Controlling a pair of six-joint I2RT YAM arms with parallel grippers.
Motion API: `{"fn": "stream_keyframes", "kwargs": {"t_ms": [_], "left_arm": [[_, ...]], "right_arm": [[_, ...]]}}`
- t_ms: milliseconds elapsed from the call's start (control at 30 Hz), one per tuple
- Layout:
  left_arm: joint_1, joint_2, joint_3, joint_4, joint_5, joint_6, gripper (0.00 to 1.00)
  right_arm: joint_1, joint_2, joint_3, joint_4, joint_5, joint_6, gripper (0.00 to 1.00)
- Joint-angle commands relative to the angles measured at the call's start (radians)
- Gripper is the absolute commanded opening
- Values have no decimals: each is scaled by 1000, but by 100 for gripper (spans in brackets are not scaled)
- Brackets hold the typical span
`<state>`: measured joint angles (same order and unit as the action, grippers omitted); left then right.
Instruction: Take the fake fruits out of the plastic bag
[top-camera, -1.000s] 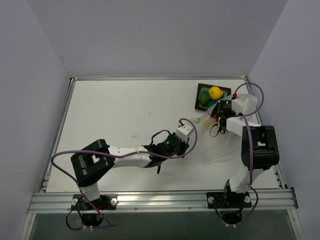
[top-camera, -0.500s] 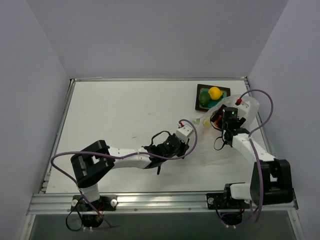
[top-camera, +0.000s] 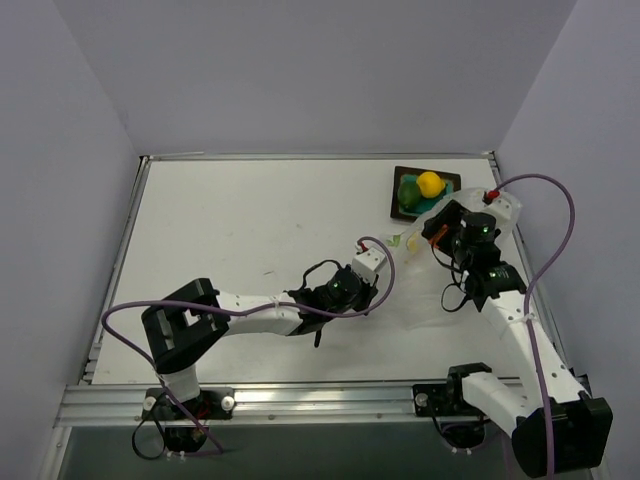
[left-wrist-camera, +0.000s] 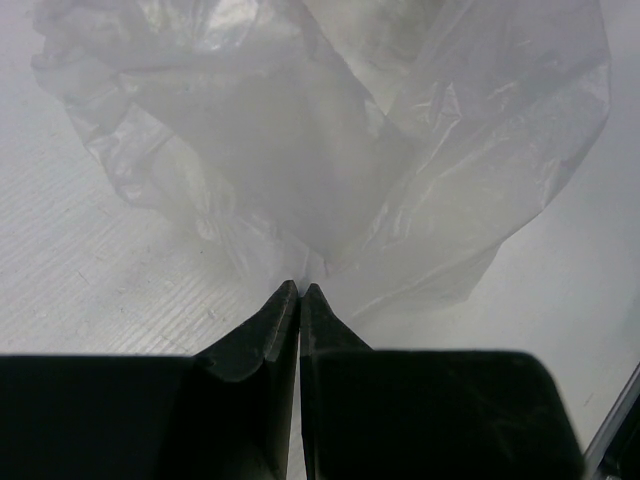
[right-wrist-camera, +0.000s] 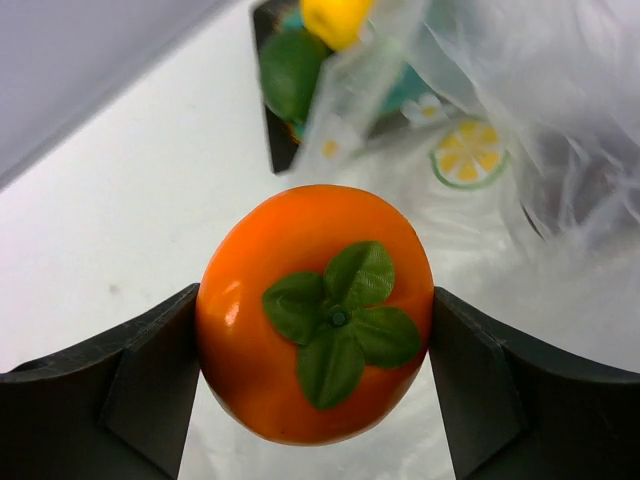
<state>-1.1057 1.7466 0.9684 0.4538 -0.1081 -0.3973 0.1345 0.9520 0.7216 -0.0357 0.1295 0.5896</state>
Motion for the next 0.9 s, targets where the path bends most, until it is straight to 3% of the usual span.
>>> {"fn": "stream_keyframes", "kwargs": {"t_ms": [0,167,333,533,667,867], "left_arm": [[-6,-33,16,33,11,-2,2],[-6,-24,20,31,15,-5,2],[-6,-15,26,29,18,-6,2],[-3,-25,23,20,5,5,2],[-3,-27,21,19,-1,9,2],[-3,-13,27,19,7,6,2]], "right_arm": [[31,69,176,19,-28,-7,44],[62,318,344,132,-44,-43,42],[59,623,530,152,42,-120,42],[31,865,677,172,163,-178,42],[-6,916,652,169,194,-175,42],[-56,857,498,206,220,-145,42]]}}
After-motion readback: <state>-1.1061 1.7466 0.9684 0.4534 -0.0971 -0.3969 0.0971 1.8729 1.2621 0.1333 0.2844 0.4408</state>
